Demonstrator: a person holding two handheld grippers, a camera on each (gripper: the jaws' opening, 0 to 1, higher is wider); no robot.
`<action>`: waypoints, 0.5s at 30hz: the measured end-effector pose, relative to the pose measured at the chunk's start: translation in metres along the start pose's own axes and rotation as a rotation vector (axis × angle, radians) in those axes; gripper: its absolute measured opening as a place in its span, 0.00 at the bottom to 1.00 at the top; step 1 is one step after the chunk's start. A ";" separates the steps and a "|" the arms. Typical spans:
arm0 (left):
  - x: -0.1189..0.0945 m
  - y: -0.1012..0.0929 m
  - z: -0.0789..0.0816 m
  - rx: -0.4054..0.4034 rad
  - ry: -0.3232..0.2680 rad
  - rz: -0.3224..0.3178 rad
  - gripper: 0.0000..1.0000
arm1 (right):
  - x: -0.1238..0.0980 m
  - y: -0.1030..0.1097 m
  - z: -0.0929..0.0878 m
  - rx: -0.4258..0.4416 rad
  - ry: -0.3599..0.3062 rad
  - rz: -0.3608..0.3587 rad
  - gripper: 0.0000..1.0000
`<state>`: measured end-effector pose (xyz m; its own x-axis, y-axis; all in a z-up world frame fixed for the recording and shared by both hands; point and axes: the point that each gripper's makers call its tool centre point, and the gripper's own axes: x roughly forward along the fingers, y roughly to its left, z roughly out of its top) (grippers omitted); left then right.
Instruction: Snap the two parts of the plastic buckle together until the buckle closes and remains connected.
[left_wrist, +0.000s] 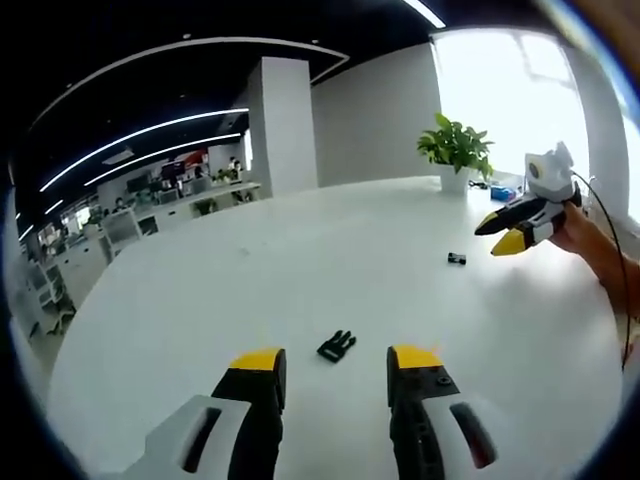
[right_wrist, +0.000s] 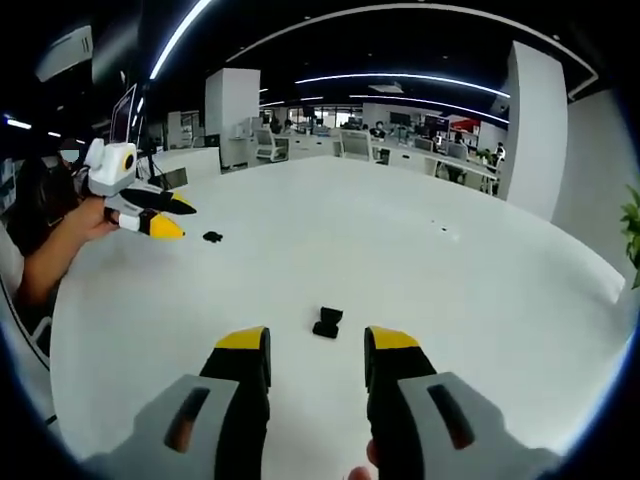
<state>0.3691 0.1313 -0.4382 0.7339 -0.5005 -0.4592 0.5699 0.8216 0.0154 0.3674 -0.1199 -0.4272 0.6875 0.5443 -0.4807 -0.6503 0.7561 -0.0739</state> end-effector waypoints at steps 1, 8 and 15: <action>0.001 0.000 -0.001 0.003 0.003 0.000 0.41 | 0.000 0.000 -0.001 0.000 0.002 0.001 0.38; 0.006 0.005 -0.002 -0.011 0.006 0.008 0.37 | 0.006 0.003 -0.004 -0.005 0.009 0.011 0.38; 0.015 0.001 -0.010 -0.037 0.026 -0.006 0.35 | 0.012 0.006 -0.008 0.004 0.017 0.026 0.38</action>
<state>0.3774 0.1276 -0.4542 0.7204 -0.4988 -0.4818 0.5601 0.8282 -0.0200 0.3694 -0.1117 -0.4403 0.6649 0.5576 -0.4970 -0.6665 0.7432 -0.0578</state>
